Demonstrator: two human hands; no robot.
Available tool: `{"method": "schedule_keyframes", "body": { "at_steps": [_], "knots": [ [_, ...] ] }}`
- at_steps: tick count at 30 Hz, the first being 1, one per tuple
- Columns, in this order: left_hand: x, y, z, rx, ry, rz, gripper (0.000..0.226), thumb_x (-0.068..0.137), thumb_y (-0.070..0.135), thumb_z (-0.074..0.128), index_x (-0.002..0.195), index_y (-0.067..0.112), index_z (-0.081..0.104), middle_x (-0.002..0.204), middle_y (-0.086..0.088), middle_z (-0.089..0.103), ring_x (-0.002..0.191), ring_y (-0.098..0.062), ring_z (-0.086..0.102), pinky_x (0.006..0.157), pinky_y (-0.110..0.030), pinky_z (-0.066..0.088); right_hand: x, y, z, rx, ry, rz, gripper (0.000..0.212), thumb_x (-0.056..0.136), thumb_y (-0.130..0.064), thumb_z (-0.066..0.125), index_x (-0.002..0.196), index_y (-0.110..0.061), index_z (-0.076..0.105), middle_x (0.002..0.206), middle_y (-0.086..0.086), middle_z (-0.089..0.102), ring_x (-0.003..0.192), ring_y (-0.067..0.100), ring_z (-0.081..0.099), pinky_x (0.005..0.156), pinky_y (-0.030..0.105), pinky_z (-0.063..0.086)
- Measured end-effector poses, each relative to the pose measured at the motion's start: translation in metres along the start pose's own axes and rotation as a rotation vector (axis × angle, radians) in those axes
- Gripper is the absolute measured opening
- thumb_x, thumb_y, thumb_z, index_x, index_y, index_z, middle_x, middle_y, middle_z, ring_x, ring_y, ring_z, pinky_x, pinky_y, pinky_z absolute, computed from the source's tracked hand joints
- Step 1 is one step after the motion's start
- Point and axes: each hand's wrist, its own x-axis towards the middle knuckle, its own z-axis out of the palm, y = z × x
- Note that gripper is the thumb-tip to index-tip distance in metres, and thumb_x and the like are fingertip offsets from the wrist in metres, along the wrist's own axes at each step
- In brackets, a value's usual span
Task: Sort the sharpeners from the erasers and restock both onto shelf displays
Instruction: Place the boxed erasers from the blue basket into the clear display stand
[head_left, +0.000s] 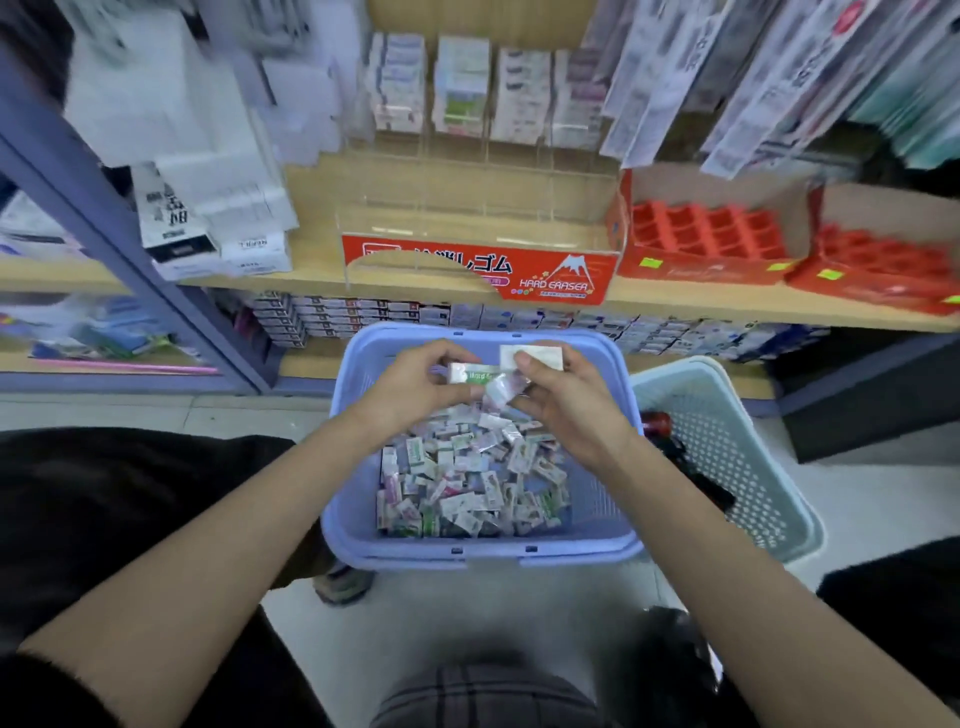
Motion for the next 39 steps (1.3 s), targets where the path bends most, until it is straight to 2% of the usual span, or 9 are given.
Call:
{"method": "schedule_keyframes", "body": {
  "at_steps": [2,6,11,18,25,28,31,35,39],
  "knots": [
    [-0.004,0.015,-0.004,-0.019,0.022,0.035,0.025,0.083,0.014,0.070,0.105,0.019,0.059,0.110,0.007,0.058,0.104,-0.011,0.055,0.093,-0.029,0.046,-0.007,-0.012,0.006,0.050,0.018,-0.022,0.010,0.089,-0.004,0.060,0.094,-0.010,0.054,0.096,0.011,0.061,0.092,0.028,0.061,0.080,0.038,0.057],
    [-0.008,0.033,-0.015,-0.139,0.035,0.056,0.031,0.081,0.005,0.071,0.110,0.011,0.061,0.112,-0.009,0.062,0.086,-0.009,0.062,0.077,-0.016,0.052,-0.015,-0.033,0.019,0.021,0.021,-0.084,0.011,0.089,-0.005,0.061,0.096,-0.011,0.056,0.098,0.010,0.062,0.087,0.020,0.064,0.064,0.026,0.056],
    [-0.006,0.052,-0.033,-0.248,-0.019,0.075,0.030,0.079,0.000,0.070,0.100,0.019,0.061,0.100,-0.004,0.066,0.089,-0.017,0.065,0.082,-0.024,0.053,-0.014,-0.068,0.032,-0.138,0.019,-0.169,0.009,0.091,-0.012,0.060,0.096,-0.011,0.053,0.091,0.008,0.062,0.080,0.020,0.063,0.065,0.031,0.057],
    [0.009,0.067,-0.052,-0.298,0.070,0.157,0.034,0.084,-0.001,0.064,0.106,0.026,0.061,0.107,-0.005,0.066,0.086,-0.015,0.069,0.078,-0.024,0.054,-0.018,-0.099,0.035,-0.227,-0.069,-0.223,0.016,0.089,-0.004,0.061,0.097,-0.016,0.053,0.066,-0.002,0.059,0.042,0.008,0.045,0.039,0.018,0.034],
    [0.032,0.085,-0.055,-0.330,0.156,0.213,0.037,0.079,-0.006,0.067,0.098,0.025,0.060,0.100,0.006,0.068,0.089,-0.007,0.066,0.077,-0.016,0.050,-0.002,-0.108,0.031,-0.282,-0.079,-0.319,0.030,0.084,0.009,0.060,0.101,-0.015,0.059,0.087,0.012,0.064,0.041,0.010,0.039,0.041,0.019,0.034],
    [0.033,0.088,-0.056,-0.333,0.198,0.217,0.035,0.079,-0.005,0.067,0.096,0.025,0.059,0.099,0.007,0.067,0.086,-0.003,0.065,0.071,-0.013,0.049,0.005,-0.112,0.025,-0.293,-0.123,-0.361,0.017,0.084,-0.010,0.065,0.100,-0.015,0.063,0.082,0.013,0.069,0.041,0.012,0.036,0.042,0.020,0.032],
    [0.030,0.089,-0.056,-0.291,0.195,0.222,0.032,0.081,-0.002,0.067,0.097,0.025,0.060,0.100,0.009,0.067,0.083,-0.002,0.067,0.068,-0.014,0.051,0.007,-0.114,0.022,-0.347,-0.155,-0.401,0.024,0.076,-0.026,0.065,0.097,-0.014,0.066,0.077,0.012,0.068,0.043,0.011,0.037,0.043,0.021,0.034],
    [0.027,0.090,-0.058,-0.305,0.183,0.222,0.032,0.078,-0.003,0.068,0.097,0.022,0.061,0.097,0.007,0.069,0.082,-0.006,0.067,0.071,-0.015,0.051,0.010,-0.116,0.021,-0.411,-0.120,-0.455,0.030,0.080,-0.001,0.068,0.099,-0.024,0.065,0.086,-0.008,0.070,0.052,0.004,0.048,0.044,0.018,0.034],
    [0.026,0.088,-0.062,-0.288,0.169,0.192,0.031,0.076,0.001,0.070,0.098,0.022,0.064,0.096,0.001,0.072,0.086,-0.010,0.069,0.075,-0.019,0.054,0.011,-0.115,0.020,-0.391,-0.131,-0.447,0.036,0.081,0.005,0.066,0.102,-0.024,0.062,0.085,-0.014,0.070,0.051,0.002,0.047,0.043,0.017,0.032]
  ]
}}
